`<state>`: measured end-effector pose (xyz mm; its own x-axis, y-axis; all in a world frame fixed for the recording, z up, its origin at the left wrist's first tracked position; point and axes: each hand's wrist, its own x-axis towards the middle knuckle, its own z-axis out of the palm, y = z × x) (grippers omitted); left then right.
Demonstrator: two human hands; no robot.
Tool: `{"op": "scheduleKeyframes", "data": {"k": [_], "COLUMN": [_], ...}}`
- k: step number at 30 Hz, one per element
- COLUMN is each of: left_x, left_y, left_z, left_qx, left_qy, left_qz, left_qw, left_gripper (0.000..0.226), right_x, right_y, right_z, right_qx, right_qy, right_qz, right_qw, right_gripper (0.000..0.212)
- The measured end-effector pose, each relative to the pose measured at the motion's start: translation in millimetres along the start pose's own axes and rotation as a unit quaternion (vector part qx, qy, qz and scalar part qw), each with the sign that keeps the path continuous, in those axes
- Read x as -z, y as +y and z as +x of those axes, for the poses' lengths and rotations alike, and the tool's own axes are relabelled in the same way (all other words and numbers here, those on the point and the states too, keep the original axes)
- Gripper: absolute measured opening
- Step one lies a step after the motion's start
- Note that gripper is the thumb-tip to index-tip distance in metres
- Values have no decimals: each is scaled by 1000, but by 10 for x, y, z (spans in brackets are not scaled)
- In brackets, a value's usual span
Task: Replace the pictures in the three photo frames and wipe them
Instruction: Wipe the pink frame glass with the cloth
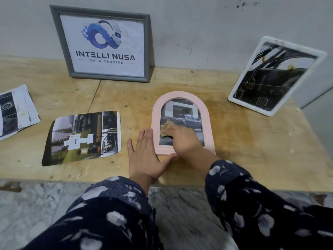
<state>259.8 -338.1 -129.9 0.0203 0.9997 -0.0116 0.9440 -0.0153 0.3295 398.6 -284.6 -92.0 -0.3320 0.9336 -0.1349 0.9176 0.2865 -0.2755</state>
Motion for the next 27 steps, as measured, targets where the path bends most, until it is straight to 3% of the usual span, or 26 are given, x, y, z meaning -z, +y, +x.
{"op": "scheduleKeyframes", "data": {"k": [5, 8, 12, 15, 18, 22, 27], "left_x": [-8, -7, -13, -18, -20, -10, -17], "left_y": [-1, -2, -6, -16, -23, -12, -15], "left_z": [-1, -2, 4, 7, 1, 0, 0], "left_qx": [-1, -1, -4, -5, -6, -5, -4], "left_qy": [3, 5, 8, 8, 7, 9, 13], "left_qz": [5, 9, 10, 9, 4, -3, 6], "left_qw": [1000, 1000, 1000, 1000, 1000, 1000, 1000], "left_gripper": [113, 113, 112, 111, 111, 111, 112], "right_x": [34, 143, 390, 548, 522, 305, 188], "right_y": [125, 254, 434, 447, 467, 491, 447], "right_z": [-258, -152, 87, 351, 618, 633, 435], "right_qx": [65, 23, -95, -117, -108, -85, -120], "right_qy": [-32, -46, 121, 167, 141, 13, 15], "right_qz": [29, 7, 200, 229, 204, 27, 11], "right_qw": [997, 999, 968, 952, 963, 996, 993], "right_gripper": [39, 41, 47, 50, 59, 61, 56]}}
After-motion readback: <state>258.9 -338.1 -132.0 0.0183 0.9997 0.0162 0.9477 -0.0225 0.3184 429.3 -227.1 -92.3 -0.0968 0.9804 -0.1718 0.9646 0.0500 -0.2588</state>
